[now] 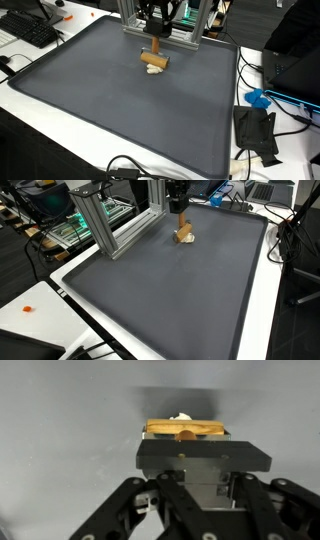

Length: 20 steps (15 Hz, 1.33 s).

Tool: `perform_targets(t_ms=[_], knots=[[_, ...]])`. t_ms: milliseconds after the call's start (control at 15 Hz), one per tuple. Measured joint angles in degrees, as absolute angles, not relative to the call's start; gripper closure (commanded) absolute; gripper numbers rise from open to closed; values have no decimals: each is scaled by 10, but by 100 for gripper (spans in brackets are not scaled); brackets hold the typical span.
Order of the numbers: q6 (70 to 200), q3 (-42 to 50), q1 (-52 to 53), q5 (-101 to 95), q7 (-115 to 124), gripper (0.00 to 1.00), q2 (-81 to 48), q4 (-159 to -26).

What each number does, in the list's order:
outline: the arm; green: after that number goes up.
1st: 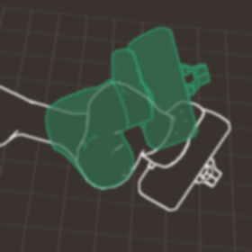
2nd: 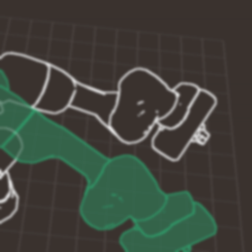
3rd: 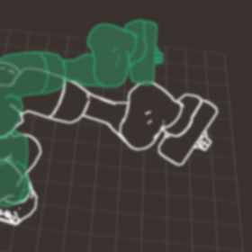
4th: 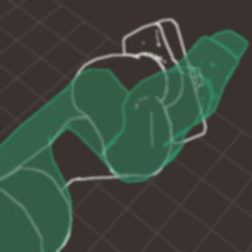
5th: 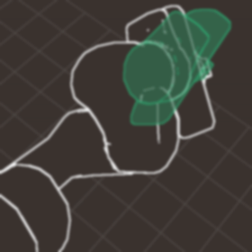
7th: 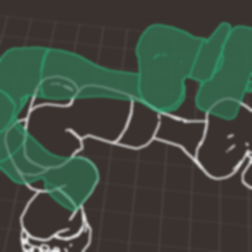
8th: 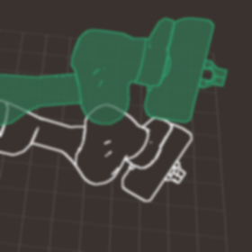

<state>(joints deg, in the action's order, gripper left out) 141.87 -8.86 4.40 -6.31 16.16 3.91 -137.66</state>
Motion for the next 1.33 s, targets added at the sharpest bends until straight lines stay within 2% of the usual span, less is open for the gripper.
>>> perform_targets(t_ms=[867,1333], knots=[[1480,-90,54,-71,157,78,40,-1400],[1505,-92,54,-116,262,78,34,-1397]])
